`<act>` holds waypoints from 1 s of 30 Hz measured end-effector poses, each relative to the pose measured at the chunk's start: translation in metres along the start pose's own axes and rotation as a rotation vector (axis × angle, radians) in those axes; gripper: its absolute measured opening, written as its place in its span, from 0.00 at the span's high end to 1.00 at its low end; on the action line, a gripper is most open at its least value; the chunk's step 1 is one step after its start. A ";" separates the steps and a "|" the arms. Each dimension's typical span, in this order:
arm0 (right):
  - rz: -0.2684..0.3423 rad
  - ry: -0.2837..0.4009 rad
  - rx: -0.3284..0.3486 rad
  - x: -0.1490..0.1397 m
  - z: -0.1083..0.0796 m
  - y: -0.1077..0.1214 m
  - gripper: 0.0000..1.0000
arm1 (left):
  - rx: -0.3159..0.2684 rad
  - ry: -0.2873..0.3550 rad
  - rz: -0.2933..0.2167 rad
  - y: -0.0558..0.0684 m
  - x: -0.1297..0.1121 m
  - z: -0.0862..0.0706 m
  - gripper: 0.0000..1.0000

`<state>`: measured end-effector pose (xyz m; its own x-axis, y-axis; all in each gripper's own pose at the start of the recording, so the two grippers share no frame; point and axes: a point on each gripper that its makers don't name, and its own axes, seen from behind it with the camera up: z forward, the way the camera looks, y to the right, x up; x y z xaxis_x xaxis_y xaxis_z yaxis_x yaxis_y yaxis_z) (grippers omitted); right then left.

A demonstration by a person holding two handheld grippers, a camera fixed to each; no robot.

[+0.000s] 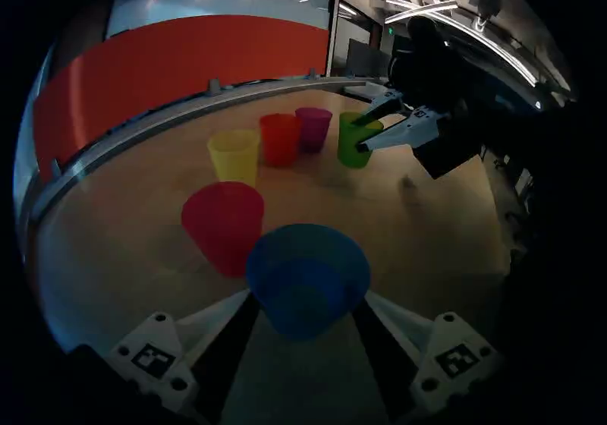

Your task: Pour water

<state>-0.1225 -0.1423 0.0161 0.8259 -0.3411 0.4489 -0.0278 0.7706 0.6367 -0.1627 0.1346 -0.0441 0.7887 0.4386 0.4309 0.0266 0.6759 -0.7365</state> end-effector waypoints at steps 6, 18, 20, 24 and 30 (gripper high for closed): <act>-0.009 0.023 -0.009 0.008 -0.014 -0.005 0.11 | 0.021 0.028 -0.002 0.002 0.007 -0.013 0.19; -0.043 0.085 -0.027 0.030 -0.049 -0.023 0.11 | 0.063 0.122 -0.010 0.011 0.036 -0.042 0.19; -0.048 0.097 -0.030 0.034 -0.055 -0.027 0.11 | 0.071 0.142 -0.010 0.012 0.042 -0.047 0.19; -0.054 0.123 -0.031 0.042 -0.067 -0.034 0.11 | 0.086 0.181 -0.007 0.014 0.055 -0.058 0.19; -0.068 0.156 -0.035 0.050 -0.083 -0.043 0.11 | 0.110 0.231 -0.018 0.015 0.072 -0.073 0.19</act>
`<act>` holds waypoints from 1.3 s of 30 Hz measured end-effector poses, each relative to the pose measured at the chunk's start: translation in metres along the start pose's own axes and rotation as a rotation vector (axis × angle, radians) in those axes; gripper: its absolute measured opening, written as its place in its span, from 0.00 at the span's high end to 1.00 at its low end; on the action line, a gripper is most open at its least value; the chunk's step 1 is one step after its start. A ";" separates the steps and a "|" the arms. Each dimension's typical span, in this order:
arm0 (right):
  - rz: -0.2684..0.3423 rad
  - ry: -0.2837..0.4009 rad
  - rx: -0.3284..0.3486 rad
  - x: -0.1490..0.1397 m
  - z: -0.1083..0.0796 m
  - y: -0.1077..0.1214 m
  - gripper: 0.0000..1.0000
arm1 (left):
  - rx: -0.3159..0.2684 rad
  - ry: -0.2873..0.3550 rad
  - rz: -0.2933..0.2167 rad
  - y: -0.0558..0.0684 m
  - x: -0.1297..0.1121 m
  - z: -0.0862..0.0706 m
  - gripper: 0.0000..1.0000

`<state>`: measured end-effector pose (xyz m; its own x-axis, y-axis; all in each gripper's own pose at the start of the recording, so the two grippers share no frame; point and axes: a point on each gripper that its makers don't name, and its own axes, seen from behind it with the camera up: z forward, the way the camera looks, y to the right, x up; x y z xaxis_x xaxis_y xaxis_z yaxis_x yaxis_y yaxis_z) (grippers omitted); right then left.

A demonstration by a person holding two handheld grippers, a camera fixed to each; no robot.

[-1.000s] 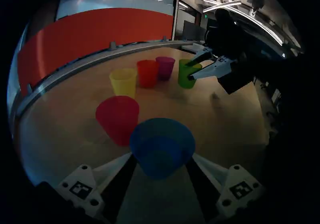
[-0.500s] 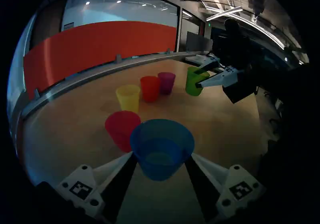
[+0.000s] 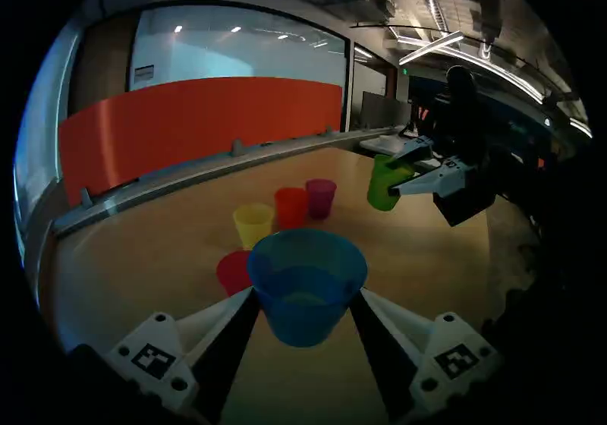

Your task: Pour water

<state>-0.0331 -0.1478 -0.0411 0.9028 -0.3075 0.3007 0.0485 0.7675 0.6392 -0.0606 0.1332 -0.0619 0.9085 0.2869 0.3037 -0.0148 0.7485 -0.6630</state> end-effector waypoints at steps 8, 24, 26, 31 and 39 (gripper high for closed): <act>-0.007 0.048 -0.003 0.015 -0.014 -0.010 0.11 | 0.027 0.058 -0.012 -0.002 0.021 -0.010 0.19; -0.023 0.133 0.011 0.039 -0.035 -0.030 0.11 | 0.056 0.153 -0.029 -0.003 0.061 -0.030 0.19; -0.024 0.139 0.012 0.041 -0.036 -0.031 0.11 | 0.057 0.160 -0.028 -0.003 0.064 -0.031 0.19; -0.019 0.151 0.013 0.044 -0.038 -0.032 0.11 | 0.059 0.172 -0.029 -0.004 0.070 -0.034 0.19; -0.015 0.173 0.015 0.048 -0.040 -0.034 0.10 | 0.061 0.175 -0.026 -0.003 0.071 -0.035 0.19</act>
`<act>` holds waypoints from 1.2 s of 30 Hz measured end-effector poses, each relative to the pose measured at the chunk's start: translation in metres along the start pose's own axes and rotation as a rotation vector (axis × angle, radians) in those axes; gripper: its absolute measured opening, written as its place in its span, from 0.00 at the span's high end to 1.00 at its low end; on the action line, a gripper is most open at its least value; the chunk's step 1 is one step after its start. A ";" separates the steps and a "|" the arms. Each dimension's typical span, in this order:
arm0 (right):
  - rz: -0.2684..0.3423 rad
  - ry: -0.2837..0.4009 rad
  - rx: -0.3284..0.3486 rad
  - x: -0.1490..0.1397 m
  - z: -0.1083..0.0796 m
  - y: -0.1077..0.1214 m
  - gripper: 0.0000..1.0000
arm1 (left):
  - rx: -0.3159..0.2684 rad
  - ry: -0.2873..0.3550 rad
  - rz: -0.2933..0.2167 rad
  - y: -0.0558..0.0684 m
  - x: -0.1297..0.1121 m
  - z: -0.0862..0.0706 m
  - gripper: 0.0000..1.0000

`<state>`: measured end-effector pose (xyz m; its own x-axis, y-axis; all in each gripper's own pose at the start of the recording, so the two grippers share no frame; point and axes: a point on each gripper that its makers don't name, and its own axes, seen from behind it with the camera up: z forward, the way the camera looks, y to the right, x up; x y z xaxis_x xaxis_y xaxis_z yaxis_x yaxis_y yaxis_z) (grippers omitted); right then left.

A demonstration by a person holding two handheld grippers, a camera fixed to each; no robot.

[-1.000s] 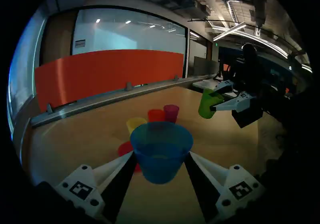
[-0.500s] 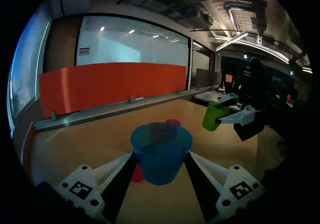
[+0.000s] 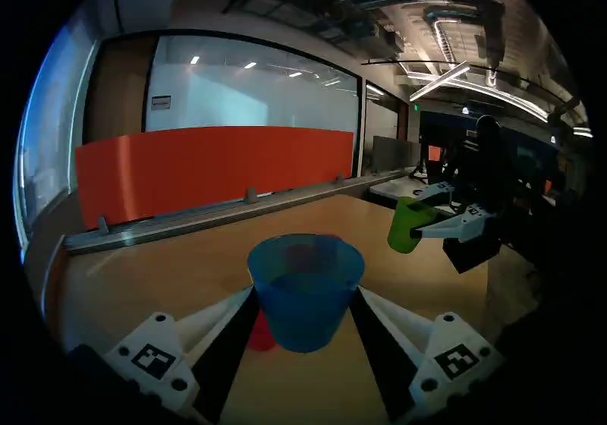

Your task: Pour water

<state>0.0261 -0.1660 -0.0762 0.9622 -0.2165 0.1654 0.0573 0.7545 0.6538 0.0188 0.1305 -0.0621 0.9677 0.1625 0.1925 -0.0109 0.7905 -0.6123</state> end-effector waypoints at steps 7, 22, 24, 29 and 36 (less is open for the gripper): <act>0.008 0.017 0.005 0.004 0.002 -0.001 0.10 | 0.001 0.006 -0.002 -0.002 0.002 0.001 0.19; 0.021 0.046 0.026 0.014 0.010 -0.006 0.11 | 0.005 0.037 0.007 -0.007 0.008 0.004 0.19; 0.021 0.052 0.030 0.016 0.011 -0.006 0.11 | 0.005 0.044 0.012 -0.008 0.010 0.004 0.19; 0.018 0.061 0.049 0.018 0.015 -0.010 0.11 | 0.005 0.061 0.033 -0.009 0.016 0.006 0.19; 0.020 0.080 0.079 0.025 0.025 -0.016 0.11 | 0.001 0.081 0.055 -0.011 0.027 0.011 0.19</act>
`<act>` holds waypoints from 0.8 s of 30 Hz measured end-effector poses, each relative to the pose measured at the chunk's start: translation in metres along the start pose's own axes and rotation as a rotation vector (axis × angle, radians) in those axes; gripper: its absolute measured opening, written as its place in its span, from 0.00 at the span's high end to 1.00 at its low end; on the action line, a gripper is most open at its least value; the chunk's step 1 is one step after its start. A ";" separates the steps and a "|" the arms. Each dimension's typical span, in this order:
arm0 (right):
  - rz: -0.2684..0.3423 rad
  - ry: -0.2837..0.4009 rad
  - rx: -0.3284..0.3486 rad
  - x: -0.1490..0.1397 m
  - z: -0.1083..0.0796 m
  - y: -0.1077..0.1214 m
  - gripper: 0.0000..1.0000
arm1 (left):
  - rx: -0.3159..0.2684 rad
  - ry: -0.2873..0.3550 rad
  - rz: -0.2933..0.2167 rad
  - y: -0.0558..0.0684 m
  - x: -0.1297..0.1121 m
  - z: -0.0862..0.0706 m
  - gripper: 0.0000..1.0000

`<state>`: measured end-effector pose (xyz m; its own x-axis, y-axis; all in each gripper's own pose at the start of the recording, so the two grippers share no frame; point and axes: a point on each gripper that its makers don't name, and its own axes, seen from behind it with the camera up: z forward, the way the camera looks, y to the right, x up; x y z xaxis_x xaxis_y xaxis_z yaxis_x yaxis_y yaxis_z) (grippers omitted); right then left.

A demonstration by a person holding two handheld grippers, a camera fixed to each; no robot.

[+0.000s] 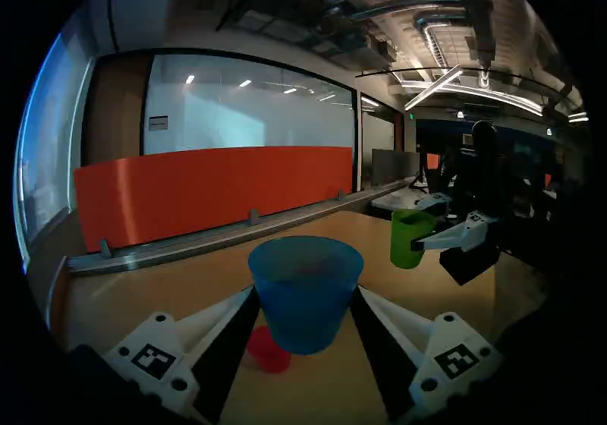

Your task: Pour water

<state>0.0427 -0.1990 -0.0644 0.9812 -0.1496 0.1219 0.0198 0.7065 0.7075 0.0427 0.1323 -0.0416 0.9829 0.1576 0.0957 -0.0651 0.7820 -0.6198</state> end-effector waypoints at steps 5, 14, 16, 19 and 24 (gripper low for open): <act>0.005 0.012 0.028 0.003 0.009 -0.006 0.11 | 0.025 0.013 0.054 -0.008 0.009 0.007 0.19; -0.003 0.028 0.076 0.007 0.027 -0.020 0.11 | 0.069 0.029 0.165 -0.014 0.028 0.018 0.19; -0.006 0.032 0.088 0.008 0.031 -0.024 0.11 | 0.076 0.033 0.184 -0.015 0.033 0.021 0.19; -0.011 0.038 0.104 0.009 0.037 -0.029 0.11 | 0.086 0.040 0.215 -0.015 0.040 0.024 0.19; -0.012 0.045 0.127 0.012 0.045 -0.037 0.11 | 0.098 0.051 0.269 -0.015 0.051 0.028 0.19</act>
<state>0.0457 -0.2578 -0.0580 0.9887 -0.1242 0.0841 0.0095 0.6111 0.7915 0.0888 0.1453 -0.0051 0.9354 0.3384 -0.1026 -0.3381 0.7710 -0.5396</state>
